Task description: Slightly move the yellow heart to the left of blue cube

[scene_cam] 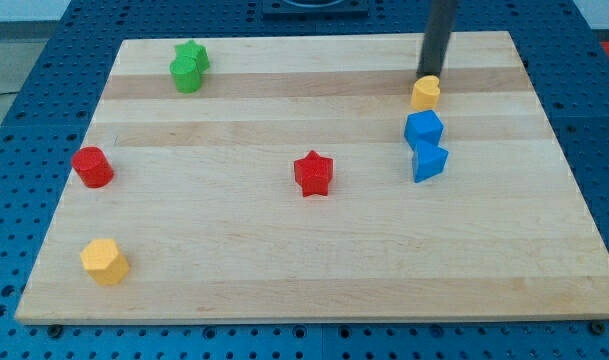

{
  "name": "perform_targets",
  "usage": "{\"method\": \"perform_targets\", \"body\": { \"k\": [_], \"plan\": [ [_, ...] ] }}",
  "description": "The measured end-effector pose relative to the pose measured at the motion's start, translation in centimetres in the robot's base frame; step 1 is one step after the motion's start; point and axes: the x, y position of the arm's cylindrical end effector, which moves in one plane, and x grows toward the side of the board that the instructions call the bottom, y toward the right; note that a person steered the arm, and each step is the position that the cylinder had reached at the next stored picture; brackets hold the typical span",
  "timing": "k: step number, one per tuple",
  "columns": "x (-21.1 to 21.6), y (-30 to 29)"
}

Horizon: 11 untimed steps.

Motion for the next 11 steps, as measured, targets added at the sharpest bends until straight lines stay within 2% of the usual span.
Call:
{"method": "perform_targets", "body": {
  "k": [2, 3, 5, 8, 9, 11],
  "plan": [
    [-1.7, 4.1],
    [-0.8, 3.6],
    [3.2, -3.1],
    [3.6, -3.0],
    [5.3, -4.0],
    [7.7, -13.8]
  ]
}}
